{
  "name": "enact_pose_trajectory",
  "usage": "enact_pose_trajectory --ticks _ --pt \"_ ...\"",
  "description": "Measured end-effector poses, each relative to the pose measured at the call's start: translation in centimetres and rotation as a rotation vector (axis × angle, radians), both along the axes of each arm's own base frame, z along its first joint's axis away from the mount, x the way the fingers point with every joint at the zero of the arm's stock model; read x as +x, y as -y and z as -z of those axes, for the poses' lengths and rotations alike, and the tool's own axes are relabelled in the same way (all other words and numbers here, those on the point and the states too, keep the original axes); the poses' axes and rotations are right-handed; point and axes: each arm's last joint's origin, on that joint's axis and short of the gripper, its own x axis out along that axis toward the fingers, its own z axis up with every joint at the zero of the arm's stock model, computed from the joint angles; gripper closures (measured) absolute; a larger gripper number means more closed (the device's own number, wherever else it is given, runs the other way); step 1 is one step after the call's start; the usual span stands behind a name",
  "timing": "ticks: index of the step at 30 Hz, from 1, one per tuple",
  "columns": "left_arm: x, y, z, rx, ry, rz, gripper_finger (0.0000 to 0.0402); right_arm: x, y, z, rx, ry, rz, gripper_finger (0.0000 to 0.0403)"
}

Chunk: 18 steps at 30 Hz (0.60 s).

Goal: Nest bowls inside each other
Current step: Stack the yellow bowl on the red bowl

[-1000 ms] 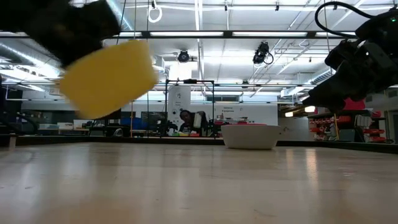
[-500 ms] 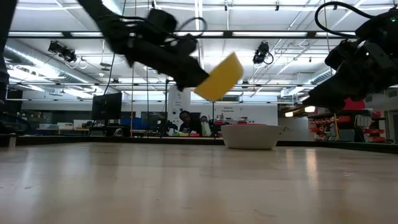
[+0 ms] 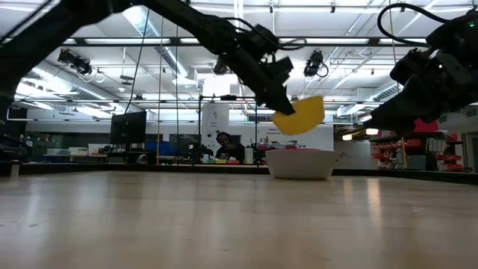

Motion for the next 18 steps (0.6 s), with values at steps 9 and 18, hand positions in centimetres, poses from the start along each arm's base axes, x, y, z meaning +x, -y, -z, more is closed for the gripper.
enact_pose_trajectory --ticks 9,18 --pt "0.6 -3.8 0.2 -0.030 -0.093 -0.048 0.0396 0.0 0.0 0.1 0.004 -0.010 0.001 0.0200" --pt "-1.3 -7.0 -0.1 -0.245 -0.033 -0.040 0.0396 0.0 0.0 0.1 0.012 -0.014 0.003 0.0203"
